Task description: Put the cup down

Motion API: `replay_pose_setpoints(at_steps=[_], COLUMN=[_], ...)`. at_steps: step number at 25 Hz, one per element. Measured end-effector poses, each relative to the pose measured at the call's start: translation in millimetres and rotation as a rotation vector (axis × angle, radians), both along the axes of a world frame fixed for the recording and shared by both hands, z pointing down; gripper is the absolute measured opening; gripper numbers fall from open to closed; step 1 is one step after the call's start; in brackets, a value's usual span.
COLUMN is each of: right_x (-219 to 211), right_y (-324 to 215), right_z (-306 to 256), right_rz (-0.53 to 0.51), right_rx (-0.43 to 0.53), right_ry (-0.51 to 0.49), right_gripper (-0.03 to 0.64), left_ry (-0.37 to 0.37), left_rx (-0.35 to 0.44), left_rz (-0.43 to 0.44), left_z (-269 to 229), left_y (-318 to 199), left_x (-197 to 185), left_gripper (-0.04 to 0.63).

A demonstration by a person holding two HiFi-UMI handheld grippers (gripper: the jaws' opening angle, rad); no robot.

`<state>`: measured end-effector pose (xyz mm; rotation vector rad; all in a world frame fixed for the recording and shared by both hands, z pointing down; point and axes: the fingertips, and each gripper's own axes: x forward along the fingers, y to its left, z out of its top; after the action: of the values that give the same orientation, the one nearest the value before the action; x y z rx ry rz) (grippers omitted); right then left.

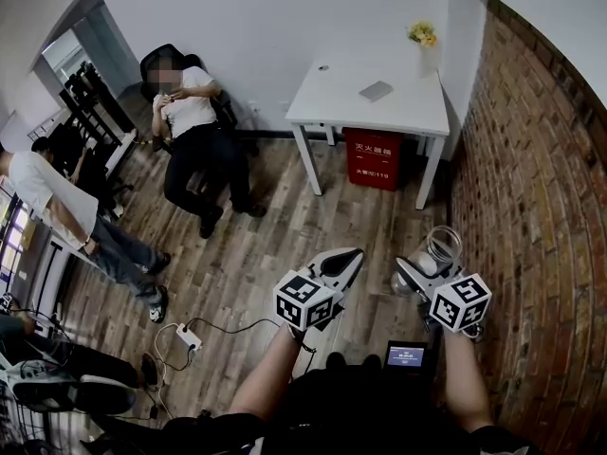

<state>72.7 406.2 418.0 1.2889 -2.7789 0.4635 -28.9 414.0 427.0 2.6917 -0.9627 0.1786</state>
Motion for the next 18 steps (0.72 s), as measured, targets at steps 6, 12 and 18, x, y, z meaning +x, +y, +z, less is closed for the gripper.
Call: replay_pose_setpoints(at_steps=[6,12,18], right_x=[17,34,36], right_y=[-8,-17,-47], right_z=[5,17,26], right_rz=[-0.006,-0.007,-0.004], right_rx=[-0.002,-0.028,-0.038], right_ry=[-0.006,-0.014,-0.013], right_gripper=[0.364,0.364,0.364], left_ry=[-0.024,-0.021,-0.016], left_rx=[-0.004,-0.006,-0.02], left_rz=[-0.015,-0.039,-0.052], left_z=[6,11,21], left_y=[-9,-15,-44], left_x=[13,20,19], left_gripper=[0.009,0.009,0.009])
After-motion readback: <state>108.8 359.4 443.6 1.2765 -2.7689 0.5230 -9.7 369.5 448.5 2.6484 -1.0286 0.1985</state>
